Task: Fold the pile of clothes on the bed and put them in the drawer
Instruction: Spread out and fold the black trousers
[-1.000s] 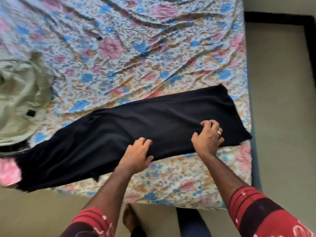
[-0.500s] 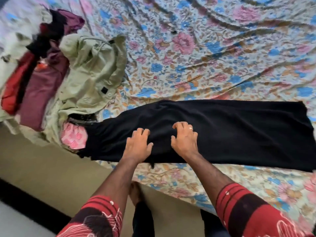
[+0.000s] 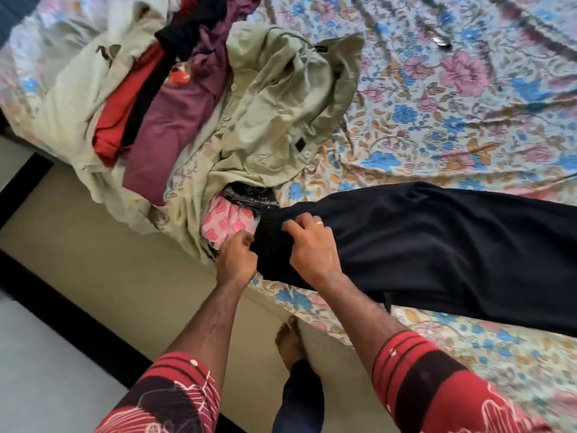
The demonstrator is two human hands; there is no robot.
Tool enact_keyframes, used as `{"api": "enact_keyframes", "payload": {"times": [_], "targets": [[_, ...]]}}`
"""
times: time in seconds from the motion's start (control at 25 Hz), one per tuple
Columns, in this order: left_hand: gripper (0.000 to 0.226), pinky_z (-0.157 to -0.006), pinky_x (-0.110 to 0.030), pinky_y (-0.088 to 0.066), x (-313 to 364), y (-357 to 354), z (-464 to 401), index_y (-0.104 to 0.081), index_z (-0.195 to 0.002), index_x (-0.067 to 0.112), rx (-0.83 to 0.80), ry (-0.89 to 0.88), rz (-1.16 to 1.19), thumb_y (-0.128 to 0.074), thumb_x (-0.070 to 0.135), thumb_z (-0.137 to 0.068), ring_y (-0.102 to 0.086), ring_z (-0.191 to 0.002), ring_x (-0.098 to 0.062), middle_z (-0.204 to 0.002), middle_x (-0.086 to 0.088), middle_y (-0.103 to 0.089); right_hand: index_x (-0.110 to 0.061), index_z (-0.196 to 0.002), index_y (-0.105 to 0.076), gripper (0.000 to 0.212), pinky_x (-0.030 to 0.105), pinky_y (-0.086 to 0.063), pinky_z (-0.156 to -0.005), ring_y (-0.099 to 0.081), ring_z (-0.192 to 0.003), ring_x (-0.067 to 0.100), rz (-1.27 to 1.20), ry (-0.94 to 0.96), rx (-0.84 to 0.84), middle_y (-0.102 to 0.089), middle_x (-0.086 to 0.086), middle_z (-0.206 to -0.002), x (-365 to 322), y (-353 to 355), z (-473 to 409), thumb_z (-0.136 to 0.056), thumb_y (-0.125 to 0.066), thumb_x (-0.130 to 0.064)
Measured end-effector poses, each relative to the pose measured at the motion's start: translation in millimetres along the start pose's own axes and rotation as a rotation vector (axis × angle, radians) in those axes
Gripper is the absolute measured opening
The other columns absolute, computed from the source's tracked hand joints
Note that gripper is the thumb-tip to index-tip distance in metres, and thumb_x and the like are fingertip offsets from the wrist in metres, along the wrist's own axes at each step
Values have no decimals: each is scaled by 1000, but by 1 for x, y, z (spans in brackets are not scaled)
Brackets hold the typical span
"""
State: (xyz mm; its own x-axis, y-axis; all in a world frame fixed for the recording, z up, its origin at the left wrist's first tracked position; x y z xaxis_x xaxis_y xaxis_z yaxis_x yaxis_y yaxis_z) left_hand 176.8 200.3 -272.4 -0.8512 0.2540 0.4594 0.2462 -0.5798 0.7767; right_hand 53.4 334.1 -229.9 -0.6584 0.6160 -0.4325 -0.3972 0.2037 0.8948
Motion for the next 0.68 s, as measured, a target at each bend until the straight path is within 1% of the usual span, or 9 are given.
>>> {"api": "enact_keyframes", "payload": {"times": [0.04,0.12,0.2,0.24,0.32,0.4,0.56,0.64,0.68], "targets": [[32,-85,-44,-54,-10,-1,-4,-66,-101,17,-11,18,41,-56,-5,-80,-63,-98,-31,-104,-7,-69,-24,-110,-66,32,42,-48,-66,-57,-90,27,28,74,-27,-57,2,-104,-11,-5,-7,-82,-64,-9],[26,-83,-40,-56,-35,-5,-8,-62,-98,18,-40,92,188,-67,0,-81,-65,-93,-29,-99,-5,-68,-25,-106,-63,23,42,-47,-71,-59,-94,26,83,183,-99,-58,-1,-101,-33,-19,-8,-86,-65,-35],[24,-83,-36,-54,-53,-12,-6,-63,-98,17,-81,144,317,-77,8,-82,-65,-92,-25,-97,-2,-68,-25,-111,-56,54,46,-45,-79,-56,-101,24,207,176,-193,-58,-2,-105,-39,-39,7,-75,-69,-63],[23,-82,-35,-53,-59,-15,-6,-63,-95,18,-95,145,367,-81,13,-82,-65,-90,-22,-96,-1,-68,-25,-118,-52,69,48,-43,-81,-53,-105,25,274,149,-241,-55,-1,-112,-38,-49,15,-67,-74,-67],[22,-77,-36,-56,-61,-23,-4,-64,-88,21,-148,146,441,-85,25,-81,-65,-84,-18,-91,1,-69,-25,-128,-45,83,49,-42,-80,-50,-109,27,358,123,-266,-47,2,-123,-33,-67,26,-61,-85,-53],[22,-72,-39,-58,-64,-28,-2,-65,-85,18,-179,169,464,-83,30,-82,-66,-78,-17,-85,0,-70,-24,-129,-46,68,46,-44,-78,-53,-107,28,339,93,-228,-47,2,-121,-30,-69,23,-71,-81,-31],[18,-52,-26,-47,-71,-27,-2,-65,-77,8,-187,194,422,-70,15,-93,-59,-53,-9,-66,-3,-67,-19,-112,-62,25,41,-52,-79,-63,-95,22,-163,-131,-57,-64,-2,-105,-23,-39,8,-88,-70,-23],[9,-47,-23,-44,-67,-30,3,-64,-88,7,-248,219,499,-61,8,-96,-67,-61,-17,-81,-11,-74,-19,-96,-62,20,30,-51,-70,-60,-80,12,-456,-217,163,-63,-7,-90,-13,-14,9,-85,-79,-21],[10,-46,-22,-46,-64,-30,6,-64,-95,9,-283,253,578,-58,14,-100,-70,-65,-20,-89,-14,-76,-19,-92,-62,24,24,-48,-66,-58,-77,8,-522,-223,177,-62,-10,-87,-14,-11,10,-81,-83,-22]]}}
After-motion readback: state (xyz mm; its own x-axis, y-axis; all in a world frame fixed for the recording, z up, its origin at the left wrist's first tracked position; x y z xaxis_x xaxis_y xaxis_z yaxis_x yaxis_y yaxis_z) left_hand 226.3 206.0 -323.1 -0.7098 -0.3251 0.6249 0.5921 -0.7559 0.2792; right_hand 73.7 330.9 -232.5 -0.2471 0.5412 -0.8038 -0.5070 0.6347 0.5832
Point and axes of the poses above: each hand's wrist, its own z-axis away from the middle knuckle, its own y-axis out of the back of the hand, x = y × z, the point moved 8 cm from there along -z, towards the middle knuckle
